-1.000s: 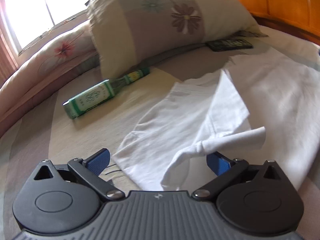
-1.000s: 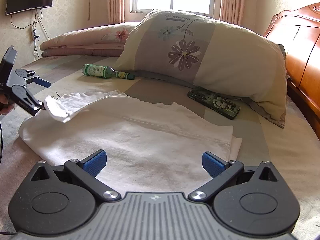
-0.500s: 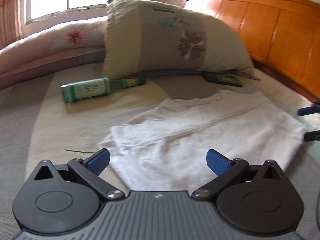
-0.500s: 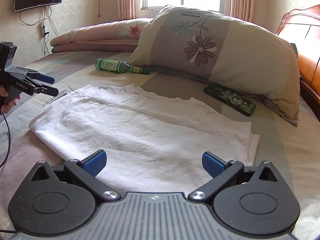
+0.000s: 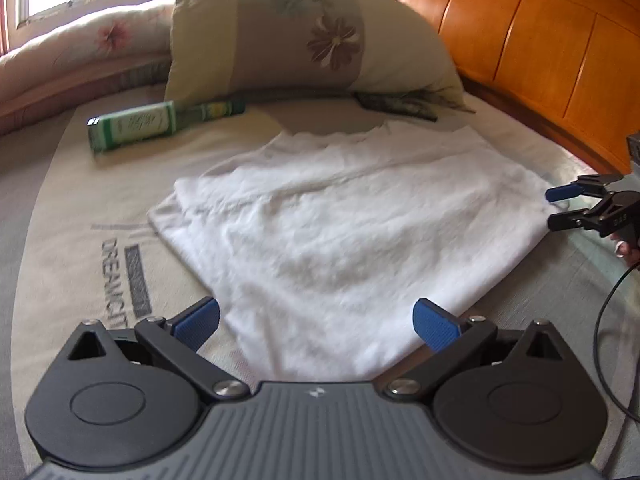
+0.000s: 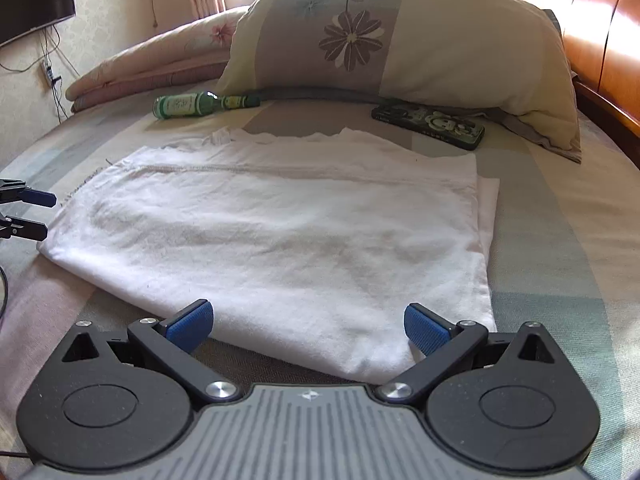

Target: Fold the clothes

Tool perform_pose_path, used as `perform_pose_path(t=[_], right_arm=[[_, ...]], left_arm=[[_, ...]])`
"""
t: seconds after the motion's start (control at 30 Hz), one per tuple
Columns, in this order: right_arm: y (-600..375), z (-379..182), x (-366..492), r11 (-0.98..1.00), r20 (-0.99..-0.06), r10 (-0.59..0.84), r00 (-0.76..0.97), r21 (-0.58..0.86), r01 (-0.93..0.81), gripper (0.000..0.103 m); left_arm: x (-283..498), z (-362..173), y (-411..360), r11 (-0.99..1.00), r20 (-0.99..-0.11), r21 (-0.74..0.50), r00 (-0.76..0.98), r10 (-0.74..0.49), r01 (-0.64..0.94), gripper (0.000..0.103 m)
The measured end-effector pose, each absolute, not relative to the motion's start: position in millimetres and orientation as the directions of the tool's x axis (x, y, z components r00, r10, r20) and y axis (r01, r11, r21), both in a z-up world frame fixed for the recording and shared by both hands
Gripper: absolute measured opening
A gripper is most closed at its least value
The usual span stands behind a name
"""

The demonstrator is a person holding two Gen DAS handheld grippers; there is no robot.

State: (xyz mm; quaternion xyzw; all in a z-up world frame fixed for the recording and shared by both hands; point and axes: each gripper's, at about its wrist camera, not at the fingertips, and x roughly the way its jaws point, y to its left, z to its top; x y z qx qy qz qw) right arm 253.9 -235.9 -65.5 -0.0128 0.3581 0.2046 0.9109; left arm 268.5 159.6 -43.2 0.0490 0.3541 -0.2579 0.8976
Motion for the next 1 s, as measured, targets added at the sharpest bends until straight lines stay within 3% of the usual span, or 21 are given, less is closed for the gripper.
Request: perform_pose_path(t=[0.07, 0.13, 0.27, 0.33, 0.5, 0.6, 0.73, 0.8, 0.9, 1.0], right_arm=[[-230.4, -62.2, 256.6, 0.909, -0.636, 0.384, 0.669, 0.133, -0.395, 0.103], [-221.2, -61.6, 261.4, 0.899, -0.624, 0.405, 0.668, 0.136, -0.417, 0.103], [-223.4, -87.0, 263.0, 0.917, -0.693, 0.343, 0.634, 0.099, -0.387, 0.103], [-235.8, -90.5, 250.8, 0.918, -0.663, 0.344, 0.664, 0.088, -0.387, 0.103], [-255.3, -90.4, 235.5, 0.932, -0.653, 0.334, 0.68, 0.121, -0.341, 0.103], [-249.0, -81.3, 242.0, 0.939, -0.698, 0.304, 0.649, 0.105, -0.328, 0.103], [-248.2, -65.1, 250.4, 0.951, -0.628, 0.283, 0.724, 0.088, -0.296, 0.103], [-254.9, -60.0, 258.7, 0.956, -0.603, 0.281, 0.746, 0.111, -0.271, 0.103], [-275.3, -69.9, 278.6, 0.952, -0.659, 0.306, 0.687, 0.227, -0.206, 0.103], [-286.6, -83.7, 268.3, 0.947, -0.656, 0.322, 0.683, 0.235, -0.221, 0.101]], left_arm=[[272.5, -35.5, 143.0, 0.827, -0.622, -0.101, 0.614, -0.486, 0.553, 0.102], [280.1, -41.8, 125.7, 0.812, -0.638, -0.118, 0.583, -0.503, 0.571, 0.102], [274.2, -68.0, 135.7, 0.852, -0.687, -0.128, 0.574, -0.446, 0.508, 0.102], [271.0, -80.6, 140.9, 0.869, -0.71, -0.13, 0.567, -0.418, 0.477, 0.102], [260.4, -71.5, 139.4, 0.871, -0.729, -0.082, 0.567, -0.383, 0.484, 0.102], [262.6, -63.2, 129.6, 0.859, -0.709, -0.086, 0.574, -0.409, 0.505, 0.102], [267.9, -62.0, 113.6, 0.852, -0.702, -0.088, 0.575, -0.421, 0.516, 0.102], [268.3, -65.3, 110.1, 0.848, -0.708, -0.098, 0.562, -0.427, 0.521, 0.102], [267.9, -73.0, 110.9, 0.85, -0.725, -0.118, 0.54, -0.428, 0.514, 0.102], [263.9, -77.8, 124.4, 0.869, -0.722, -0.122, 0.558, -0.409, 0.48, 0.102]])
